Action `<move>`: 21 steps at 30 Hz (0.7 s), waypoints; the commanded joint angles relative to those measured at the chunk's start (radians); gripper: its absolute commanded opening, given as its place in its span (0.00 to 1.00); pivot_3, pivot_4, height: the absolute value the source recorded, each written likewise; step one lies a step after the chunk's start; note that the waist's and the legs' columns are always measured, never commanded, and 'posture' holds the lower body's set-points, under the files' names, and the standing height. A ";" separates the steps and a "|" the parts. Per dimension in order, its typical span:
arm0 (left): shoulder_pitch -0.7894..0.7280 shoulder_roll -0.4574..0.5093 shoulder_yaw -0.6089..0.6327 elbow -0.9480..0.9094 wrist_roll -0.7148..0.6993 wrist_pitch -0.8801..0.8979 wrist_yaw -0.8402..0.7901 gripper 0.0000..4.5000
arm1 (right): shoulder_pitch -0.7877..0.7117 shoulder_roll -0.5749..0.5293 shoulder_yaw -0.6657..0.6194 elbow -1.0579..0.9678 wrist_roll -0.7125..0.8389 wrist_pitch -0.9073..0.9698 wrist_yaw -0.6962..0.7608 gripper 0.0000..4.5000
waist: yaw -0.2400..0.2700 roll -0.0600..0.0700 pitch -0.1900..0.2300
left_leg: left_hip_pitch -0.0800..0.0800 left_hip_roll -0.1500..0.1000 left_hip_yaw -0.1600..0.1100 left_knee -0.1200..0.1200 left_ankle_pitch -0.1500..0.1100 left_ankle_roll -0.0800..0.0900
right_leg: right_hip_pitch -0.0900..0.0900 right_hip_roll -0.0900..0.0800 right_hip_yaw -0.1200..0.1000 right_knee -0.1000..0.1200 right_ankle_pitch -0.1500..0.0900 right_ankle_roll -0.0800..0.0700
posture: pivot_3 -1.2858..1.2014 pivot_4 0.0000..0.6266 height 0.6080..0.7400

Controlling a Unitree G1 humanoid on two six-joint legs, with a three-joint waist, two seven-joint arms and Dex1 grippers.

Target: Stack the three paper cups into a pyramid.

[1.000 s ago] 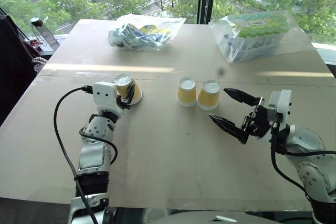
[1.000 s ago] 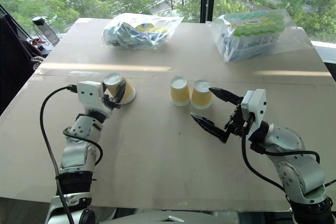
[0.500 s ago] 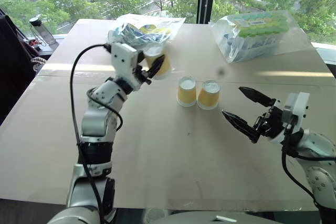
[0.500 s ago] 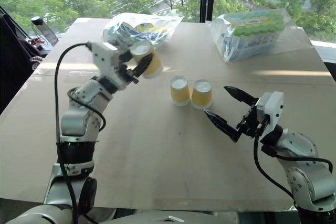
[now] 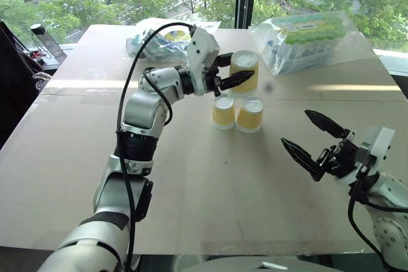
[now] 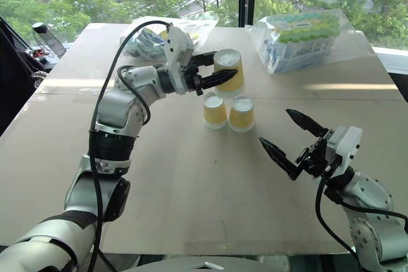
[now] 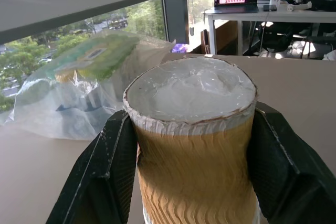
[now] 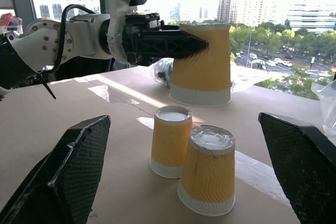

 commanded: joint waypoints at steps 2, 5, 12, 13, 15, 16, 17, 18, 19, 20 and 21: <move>0.005 0.009 0.014 -0.031 -0.004 -0.009 -0.015 0.53 | 0.009 0.003 -0.020 -0.013 0.011 -0.032 0.006 1.00 | 0.000 0.000 0.000 | 0.000 0.000 0.000 0.000 0.000 0.000 | 0.000 0.000 0.000 0.000 0.000 0.000 | 0.52 0.24 1.00; 0.010 0.007 0.012 -0.025 0.010 -0.021 -0.011 0.53 | 0.014 0.003 -0.018 -0.010 0.012 -0.040 0.008 1.00 | 0.003 0.000 0.000 | 0.000 0.000 -0.001 0.000 0.000 0.000 | 0.000 0.000 0.000 0.000 0.000 0.000 | 0.52 0.24 1.00; 0.024 -0.003 0.004 -0.010 0.028 -0.044 -0.014 0.53 | 0.018 0.007 -0.012 -0.008 0.011 -0.051 0.006 1.00 | 0.002 0.000 0.000 | 0.000 0.000 -0.001 0.000 0.000 0.000 | 0.000 0.000 0.000 0.000 0.000 0.000 | 0.52 0.24 1.00; 0.023 -0.005 0.000 -0.001 0.034 -0.053 -0.015 0.53 | 0.019 0.008 -0.010 -0.007 0.009 -0.053 0.006 1.00 | 0.003 0.000 0.000 | 0.000 0.000 -0.001 0.000 0.000 0.000 | 0.000 0.000 0.000 0.000 0.000 0.000 | 0.52 0.24 1.00; 0.021 -0.014 -0.001 0.015 0.039 -0.064 -0.013 0.53 | 0.021 0.010 -0.008 -0.006 0.004 -0.055 0.003 1.00 | 0.004 0.000 0.000 | 0.000 0.000 -0.001 0.000 0.000 0.000 | 0.000 0.000 0.000 0.000 0.000 0.000 | 0.52 0.24 1.00; 0.020 -0.019 -0.002 0.023 0.043 -0.069 -0.011 0.53 | 0.022 0.011 -0.008 -0.005 -0.001 -0.056 -0.001 1.00 | 0.004 0.000 0.000 | 0.000 0.000 0.000 0.000 0.000 0.000 | 0.000 0.000 0.000 0.000 0.000 0.000 | 0.52 0.24 1.00; 0.020 -0.022 -0.003 0.031 0.049 -0.077 -0.012 0.53 | 0.022 0.012 -0.008 -0.003 -0.009 -0.056 -0.007 1.00 | 0.005 0.000 0.000 | 0.000 0.000 0.000 0.000 0.000 0.000 | 0.000 0.000 0.000 0.000 0.000 0.000 | 0.52 0.24 1.00; 0.021 -0.027 -0.002 0.037 0.052 -0.082 -0.011 0.53 | 0.022 0.012 -0.009 0.000 -0.020 -0.055 -0.015 1.00 | 0.004 0.000 0.000 | 0.000 0.000 0.000 0.001 0.000 0.000 | 0.000 0.000 0.000 0.000 0.000 0.000 | 0.52 0.24 1.00; 0.021 -0.029 -0.002 0.042 0.053 -0.086 -0.012 0.53 | 0.022 0.011 -0.009 0.003 -0.029 -0.054 -0.020 1.00 | 0.004 0.000 0.000 | 0.000 0.000 0.000 0.001 0.000 0.000 | 0.000 0.000 0.000 0.000 0.000 0.000 | 0.52 0.24 1.00; 0.021 -0.031 -0.003 0.047 0.057 -0.092 -0.014 0.53 | 0.022 0.011 -0.009 0.006 -0.034 -0.053 -0.024 1.00 | 0.004 0.000 0.000 | 0.000 0.000 0.000 0.001 0.000 0.000 | 0.000 0.000 0.000 0.000 0.000 0.000 | 0.52 0.24 1.00; 0.021 -0.032 -0.004 0.052 0.061 -0.097 -0.016 0.53 | 0.022 0.012 -0.009 0.009 -0.038 -0.054 -0.025 1.00 | 0.004 0.000 0.000 | 0.000 0.000 0.000 0.001 0.000 0.000 | 0.000 0.000 0.000 0.000 0.000 0.000 | 0.52 0.24 1.00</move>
